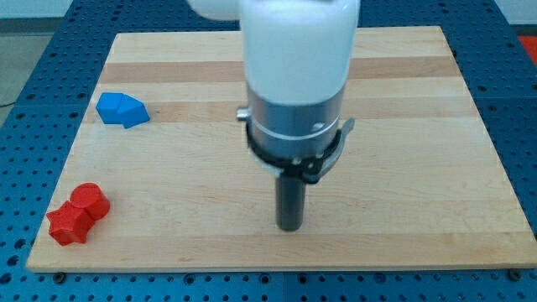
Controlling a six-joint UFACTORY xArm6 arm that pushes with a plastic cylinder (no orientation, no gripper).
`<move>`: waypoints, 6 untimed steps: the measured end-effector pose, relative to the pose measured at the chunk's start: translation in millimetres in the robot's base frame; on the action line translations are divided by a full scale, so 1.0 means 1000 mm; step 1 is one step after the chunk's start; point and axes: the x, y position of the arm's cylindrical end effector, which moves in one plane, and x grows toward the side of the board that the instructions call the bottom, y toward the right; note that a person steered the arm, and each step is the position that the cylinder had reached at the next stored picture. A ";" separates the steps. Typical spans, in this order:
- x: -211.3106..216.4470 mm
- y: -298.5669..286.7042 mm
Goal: Point your arm at bottom left
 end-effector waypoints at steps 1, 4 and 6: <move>0.025 -0.039; 0.035 -0.139; 0.034 -0.194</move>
